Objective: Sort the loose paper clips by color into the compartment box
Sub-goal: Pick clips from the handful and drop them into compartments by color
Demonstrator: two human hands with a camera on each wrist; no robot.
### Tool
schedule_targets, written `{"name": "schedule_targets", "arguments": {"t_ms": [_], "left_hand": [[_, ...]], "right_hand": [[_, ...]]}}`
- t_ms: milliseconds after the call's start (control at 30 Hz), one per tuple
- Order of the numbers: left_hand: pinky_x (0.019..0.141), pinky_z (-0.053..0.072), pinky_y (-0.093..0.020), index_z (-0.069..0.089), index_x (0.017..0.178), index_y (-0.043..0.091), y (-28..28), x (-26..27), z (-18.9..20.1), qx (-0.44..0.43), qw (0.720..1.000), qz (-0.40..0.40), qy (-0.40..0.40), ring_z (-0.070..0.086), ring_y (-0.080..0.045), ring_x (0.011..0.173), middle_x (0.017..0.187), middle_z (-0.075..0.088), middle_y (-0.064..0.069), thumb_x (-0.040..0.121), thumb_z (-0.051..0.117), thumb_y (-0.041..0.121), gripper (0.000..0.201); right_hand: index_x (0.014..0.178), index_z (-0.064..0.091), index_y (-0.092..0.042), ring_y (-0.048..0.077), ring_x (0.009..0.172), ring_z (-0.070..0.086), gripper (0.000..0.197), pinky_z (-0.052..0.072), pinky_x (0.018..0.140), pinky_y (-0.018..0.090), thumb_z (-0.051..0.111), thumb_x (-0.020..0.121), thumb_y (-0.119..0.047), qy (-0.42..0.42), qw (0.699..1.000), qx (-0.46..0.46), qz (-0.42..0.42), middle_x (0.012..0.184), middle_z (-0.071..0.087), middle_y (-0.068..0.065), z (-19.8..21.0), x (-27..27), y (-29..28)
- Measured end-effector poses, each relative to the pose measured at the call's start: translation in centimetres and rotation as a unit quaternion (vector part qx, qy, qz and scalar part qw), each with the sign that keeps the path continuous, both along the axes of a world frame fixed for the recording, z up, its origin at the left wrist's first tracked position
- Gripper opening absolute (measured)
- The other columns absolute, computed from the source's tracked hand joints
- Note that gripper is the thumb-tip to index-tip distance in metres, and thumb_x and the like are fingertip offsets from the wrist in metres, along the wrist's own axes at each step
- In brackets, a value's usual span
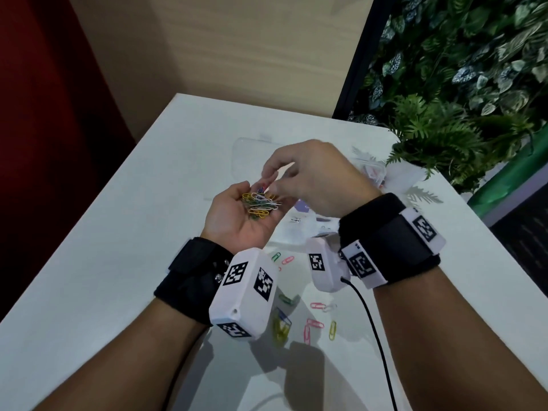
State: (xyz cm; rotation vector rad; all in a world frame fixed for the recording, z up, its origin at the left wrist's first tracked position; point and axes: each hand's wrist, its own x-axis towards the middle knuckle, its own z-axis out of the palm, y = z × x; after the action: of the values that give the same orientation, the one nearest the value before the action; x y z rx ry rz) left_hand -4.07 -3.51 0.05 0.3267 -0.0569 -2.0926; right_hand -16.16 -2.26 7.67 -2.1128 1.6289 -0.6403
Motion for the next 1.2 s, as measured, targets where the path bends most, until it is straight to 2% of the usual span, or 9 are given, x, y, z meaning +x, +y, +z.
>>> {"name": "schedule_targets", "arguments": {"t_ms": [67, 167, 267, 400, 533, 733, 900, 1067, 1200], "left_hand": [[0.092, 0.048, -0.057, 0.057, 0.109, -0.005, -1.0, 0.2, 0.0, -0.002, 1.000, -0.019, 0.011, 0.063, -0.041, 0.102, 0.108, 0.065, -0.028, 0.099, 0.031, 0.022, 0.039], [0.086, 0.046, -0.061, 0.050, 0.131, -0.003, -2.6, 0.2, -0.1, -0.025, 0.999, -0.021, 0.005, 0.062, -0.043, 0.105, 0.121, 0.060, -0.030, 0.098, 0.030, 0.023, 0.046], [0.078, 0.049, -0.058, 0.054, 0.124, -0.006, -4.1, 0.1, 0.1, -0.038, 0.999, -0.006, 0.008, 0.068, -0.046, 0.085, 0.109, 0.063, -0.036, 0.098, 0.029, 0.021, 0.045], [0.080, 0.048, -0.057, 0.056, 0.122, -0.005, -5.4, 0.5, -0.6, -0.037, 0.999, -0.012, -0.022, 0.064, -0.044, 0.096, 0.125, 0.057, -0.031, 0.098, 0.031, 0.022, 0.044], [0.079, 0.051, -0.054, 0.056, 0.123, -0.005, -5.8, 0.8, -1.4, -0.042, 0.999, -0.024, -0.025, 0.069, -0.041, 0.086, 0.114, 0.064, -0.030, 0.098, 0.031, 0.022, 0.044], [0.091, 0.045, -0.058, 0.057, 0.118, -0.008, -5.7, 1.3, -1.6, -0.030, 0.999, -0.025, -0.018, 0.055, -0.047, 0.113, 0.123, 0.056, -0.035, 0.098, 0.032, 0.020, 0.042], [0.102, 0.039, -0.054, 0.060, 0.115, -0.007, -6.7, 2.2, -1.7, -0.023, 0.999, -0.003, -0.029, 0.052, -0.049, 0.117, 0.121, 0.059, -0.032, 0.098, 0.031, 0.020, 0.043], [0.101, 0.040, -0.053, 0.060, 0.115, -0.007, -7.1, 2.6, -1.9, -0.017, 0.999, 0.016, -0.029, 0.053, -0.049, 0.116, 0.119, 0.061, -0.031, 0.098, 0.032, 0.020, 0.043], [0.101, 0.040, -0.053, 0.059, 0.116, -0.007, -6.7, 1.5, -2.3, -0.011, 0.999, -0.008, -0.042, 0.052, -0.047, 0.118, 0.122, 0.059, -0.030, 0.098, 0.031, 0.019, 0.043]], "right_hand": [[0.082, 0.070, -0.023, -0.007, 0.052, 0.054, 0.011, 0.037, 0.050, 0.006, 0.068, 0.079, -0.013, -0.011, 0.998, -0.047, -0.033, 0.057, 0.061, -0.022, -0.1, -0.7, -1.0], [0.074, 0.067, -0.028, -0.005, 0.056, 0.054, 0.016, 0.038, 0.051, 0.006, 0.069, 0.076, -0.013, -0.006, 0.997, -0.065, -0.042, 0.066, 0.063, -0.016, -0.6, -1.3, -2.2], [0.081, 0.072, -0.024, -0.002, 0.056, 0.053, 0.009, 0.038, 0.049, 0.006, 0.072, 0.075, -0.017, 0.025, 0.998, -0.039, -0.035, 0.069, 0.062, -0.010, -1.6, -1.2, -2.9], [0.081, 0.074, -0.019, 0.002, 0.062, 0.053, 0.006, 0.037, 0.057, 0.014, 0.073, 0.076, -0.022, 0.059, 0.996, -0.049, -0.037, 0.074, 0.061, -0.005, -3.3, -0.9, -3.8], [0.078, 0.073, -0.019, 0.012, 0.068, 0.056, 0.005, 0.043, 0.066, 0.029, 0.069, 0.079, -0.022, 0.065, 0.997, -0.042, -0.030, 0.079, 0.063, 0.000, -4.0, -0.8, -4.2], [0.072, 0.066, -0.019, -0.004, 0.055, 0.052, 0.011, 0.036, 0.050, 0.009, 0.064, 0.082, -0.021, 0.021, 0.997, -0.045, -0.053, 0.055, 0.059, -0.025, -4.0, -1.4, -4.1], [0.071, 0.063, -0.015, 0.022, 0.052, 0.060, 0.009, 0.043, 0.049, 0.022, 0.063, 0.080, -0.011, -0.078, 0.992, -0.057, -0.086, 0.055, 0.064, 0.005, -4.4, -2.7, -4.2], [0.069, 0.064, -0.016, 0.005, 0.050, 0.050, 0.010, 0.037, 0.047, 0.014, 0.061, 0.076, -0.009, 0.021, 0.987, -0.045, -0.153, 0.055, 0.059, -0.006, -6.1, -4.7, -4.7], [0.067, 0.066, -0.016, 0.011, 0.054, 0.054, 0.013, 0.040, 0.048, 0.018, 0.061, 0.076, -0.010, 0.067, 0.984, 0.019, -0.161, 0.061, 0.063, -0.001, -7.1, -5.1, -4.9]]}}
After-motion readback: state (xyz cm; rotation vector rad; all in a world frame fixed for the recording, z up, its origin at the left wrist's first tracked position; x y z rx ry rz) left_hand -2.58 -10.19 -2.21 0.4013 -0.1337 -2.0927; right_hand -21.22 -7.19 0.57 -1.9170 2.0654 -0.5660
